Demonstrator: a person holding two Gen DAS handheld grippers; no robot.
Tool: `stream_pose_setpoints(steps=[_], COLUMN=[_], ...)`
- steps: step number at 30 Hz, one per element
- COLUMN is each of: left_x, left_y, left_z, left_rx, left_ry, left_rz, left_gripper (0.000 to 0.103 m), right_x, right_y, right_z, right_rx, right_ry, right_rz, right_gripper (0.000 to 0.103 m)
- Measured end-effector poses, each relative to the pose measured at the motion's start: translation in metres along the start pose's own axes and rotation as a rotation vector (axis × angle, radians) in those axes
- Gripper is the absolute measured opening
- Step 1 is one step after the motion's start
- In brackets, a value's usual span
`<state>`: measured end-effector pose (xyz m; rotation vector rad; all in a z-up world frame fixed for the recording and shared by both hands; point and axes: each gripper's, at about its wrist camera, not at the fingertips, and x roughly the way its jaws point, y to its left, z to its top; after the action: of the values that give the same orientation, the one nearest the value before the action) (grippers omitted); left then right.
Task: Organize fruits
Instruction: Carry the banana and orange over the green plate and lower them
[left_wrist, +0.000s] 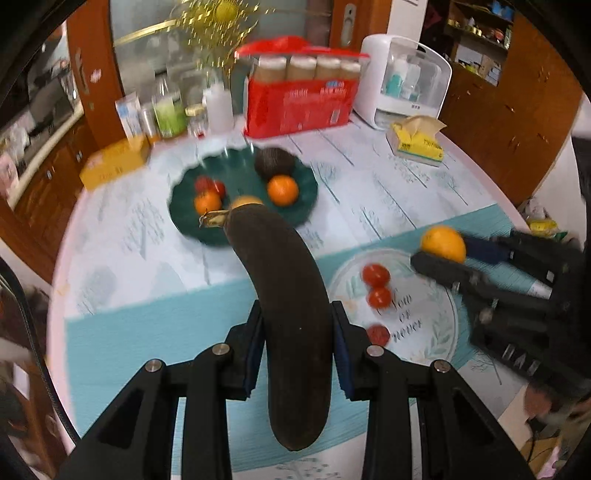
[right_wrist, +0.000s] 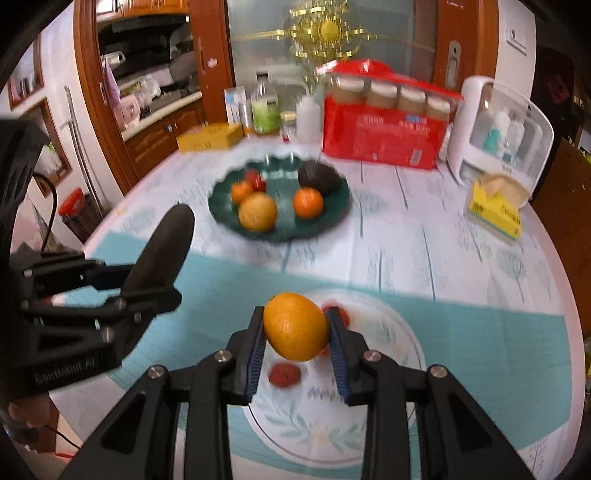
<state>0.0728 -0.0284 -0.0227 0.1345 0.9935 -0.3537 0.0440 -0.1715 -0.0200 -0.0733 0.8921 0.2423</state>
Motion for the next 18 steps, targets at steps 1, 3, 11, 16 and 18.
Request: stream_pose_setpoints(steps=[1,3,11,16,18], left_x=[-0.008,-0.020,-0.068,-0.059,-0.041], left_y=[0.002,0.006,0.032,0.051,0.062], left_z=[0.010,0.026,0.111,0.163,0.178], left_rx=[0.017,0.034,0.112,0.138,0.122], left_ry=[-0.009,-0.028,-0.132,-0.172,-0.154], left_rz=[0.016,0.027,0.147,0.237,0.224], left_gripper=[0.032,0.032,0.032,0.032,0.032], right_x=[-0.005,-0.013,-0.045,-0.016,0.006], right_y=[0.000,-0.002,-0.004,-0.010,-0.012], right_z=[0.012,0.033,0.156,0.216,0.228], right_rx=[0.003,0.007,-0.029,-0.025,-0.022], right_ry=[-0.011,-0.036,-0.175,-0.147,-0.118], right_rz=[0.007,0.020,0.012,-0.007,-0.018], right_gripper=[0.032,0.032,0.032,0.032,0.032])
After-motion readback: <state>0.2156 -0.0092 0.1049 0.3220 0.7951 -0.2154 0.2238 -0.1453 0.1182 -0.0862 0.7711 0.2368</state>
